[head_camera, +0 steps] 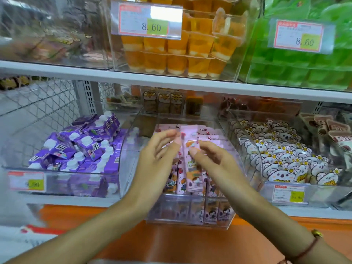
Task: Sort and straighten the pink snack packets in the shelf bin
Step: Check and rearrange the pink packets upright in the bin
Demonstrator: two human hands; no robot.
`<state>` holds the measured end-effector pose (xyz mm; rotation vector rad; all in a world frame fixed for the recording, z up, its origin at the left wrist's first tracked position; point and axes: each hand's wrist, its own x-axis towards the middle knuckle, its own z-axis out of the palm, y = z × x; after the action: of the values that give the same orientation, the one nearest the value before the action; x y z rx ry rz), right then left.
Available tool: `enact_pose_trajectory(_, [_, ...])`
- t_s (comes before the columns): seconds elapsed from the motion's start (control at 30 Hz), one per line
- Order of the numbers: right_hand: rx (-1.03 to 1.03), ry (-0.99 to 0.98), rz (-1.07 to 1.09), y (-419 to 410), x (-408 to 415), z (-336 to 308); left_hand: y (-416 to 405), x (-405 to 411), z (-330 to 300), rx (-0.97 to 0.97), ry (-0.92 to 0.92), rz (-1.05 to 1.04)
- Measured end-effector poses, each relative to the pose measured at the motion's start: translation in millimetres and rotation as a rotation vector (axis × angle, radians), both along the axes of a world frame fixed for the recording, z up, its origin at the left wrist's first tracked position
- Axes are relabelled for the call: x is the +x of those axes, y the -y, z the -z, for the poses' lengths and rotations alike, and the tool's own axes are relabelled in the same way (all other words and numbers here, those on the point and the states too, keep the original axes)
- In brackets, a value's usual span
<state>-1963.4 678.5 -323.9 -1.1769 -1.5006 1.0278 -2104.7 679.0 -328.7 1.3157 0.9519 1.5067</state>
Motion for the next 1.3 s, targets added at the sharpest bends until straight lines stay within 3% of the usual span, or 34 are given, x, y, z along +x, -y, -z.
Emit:
enact_pose_trajectory(0.1, [-0.192,-0.175,0.014,-9,0,3,-1,0,9,-0.010,-0.089,0.037])
enact_pose_trajectory(0.23, [-0.211,-0.294,-0.013,-8,0,5,0,-5,16,0.150,-0.428,0.008])
enact_pose_trajectory(0.3, [-0.211,-0.311,-0.025,-9,2,5,-2,-8,16,0.210,-0.512,-0.009])
enact_pose_trajectory(0.5, [-0.264,-0.398,-0.148,-9,7,-1,-6,-11,18,0.180,-0.411,0.073])
enact_pose_trajectory(0.67, [-0.156,-0.382,-0.003,-8,4,4,-5,-7,22,0.280,-0.555,0.008])
enact_pose_trajectory(0.87, [-0.043,-0.287,0.041,-4,6,-2,-8,-11,14,0.318,-0.517,-0.069])
enact_pose_trajectory(1.13, [-0.004,-0.215,0.033,-2,13,-10,-8,-17,-1,0.119,-0.340,0.085])
enact_pose_trajectory(1.3, [-0.098,-0.261,0.108,-4,15,-12,-4,-14,-12,-0.179,-0.227,0.199])
